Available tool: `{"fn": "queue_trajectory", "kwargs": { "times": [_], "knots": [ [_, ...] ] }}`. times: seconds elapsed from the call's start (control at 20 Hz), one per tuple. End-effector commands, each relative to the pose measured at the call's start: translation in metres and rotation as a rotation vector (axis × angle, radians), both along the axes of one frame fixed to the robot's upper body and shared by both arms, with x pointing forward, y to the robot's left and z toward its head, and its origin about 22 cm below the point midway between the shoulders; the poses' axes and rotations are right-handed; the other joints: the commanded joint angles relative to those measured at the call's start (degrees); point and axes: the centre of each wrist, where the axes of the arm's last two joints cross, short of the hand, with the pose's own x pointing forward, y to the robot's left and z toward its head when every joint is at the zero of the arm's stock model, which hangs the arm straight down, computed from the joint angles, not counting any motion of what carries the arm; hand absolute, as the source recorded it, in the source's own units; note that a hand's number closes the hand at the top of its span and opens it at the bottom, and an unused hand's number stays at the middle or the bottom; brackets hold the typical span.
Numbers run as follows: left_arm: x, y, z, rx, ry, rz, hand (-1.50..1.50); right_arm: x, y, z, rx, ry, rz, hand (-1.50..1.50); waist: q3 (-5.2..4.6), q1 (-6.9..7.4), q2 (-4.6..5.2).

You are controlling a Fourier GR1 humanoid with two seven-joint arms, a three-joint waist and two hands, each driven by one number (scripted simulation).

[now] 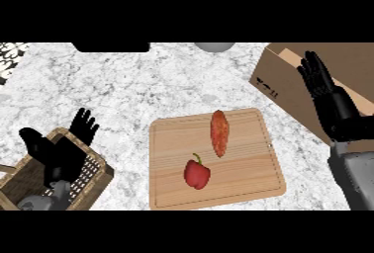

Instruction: Pick the sweet potato from the cutting board and place it in the cardboard box

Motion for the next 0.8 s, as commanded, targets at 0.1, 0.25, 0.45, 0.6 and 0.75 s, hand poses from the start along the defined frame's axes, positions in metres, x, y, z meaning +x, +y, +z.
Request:
{"fn": "queue_trajectory", "kwargs": {
  "times": [0.1, 0.25, 0.45, 0.6, 0.75],
  "knots": [
    [0.013, 0.006, 0.024, 0.272, -0.218, -0.207, 0.0, 0.008, 0.0, 0.046, -0.015, -0.078, -0.034, -1.5, -0.22, -0.67, -1.24],
    [0.033, 0.018, 0.084, 0.489, -0.449, -0.364, 0.0, 0.013, -0.012, 0.096, -0.008, -0.197, -0.049, -1.5, -0.23, -1.87, -2.07],
    [0.029, -0.003, 0.071, 0.461, -0.473, -0.463, 0.0, 0.003, -0.03, 0.071, -0.306, -0.045, -0.128, -1.5, -0.19, -0.63, -1.04],
    [0.034, -0.006, 0.061, 0.46, -0.461, -0.466, 0.0, -0.017, -0.029, 0.064, -0.4, -0.139, -0.049, -1.5, -0.17, -0.94, -1.03],
    [0.039, 0.01, 0.08, 0.462, -0.473, -0.471, 0.0, -0.013, -0.016, 0.052, -0.557, -0.178, 0.059, -1.5, -0.16, -0.15, -0.93]
  ]
}}
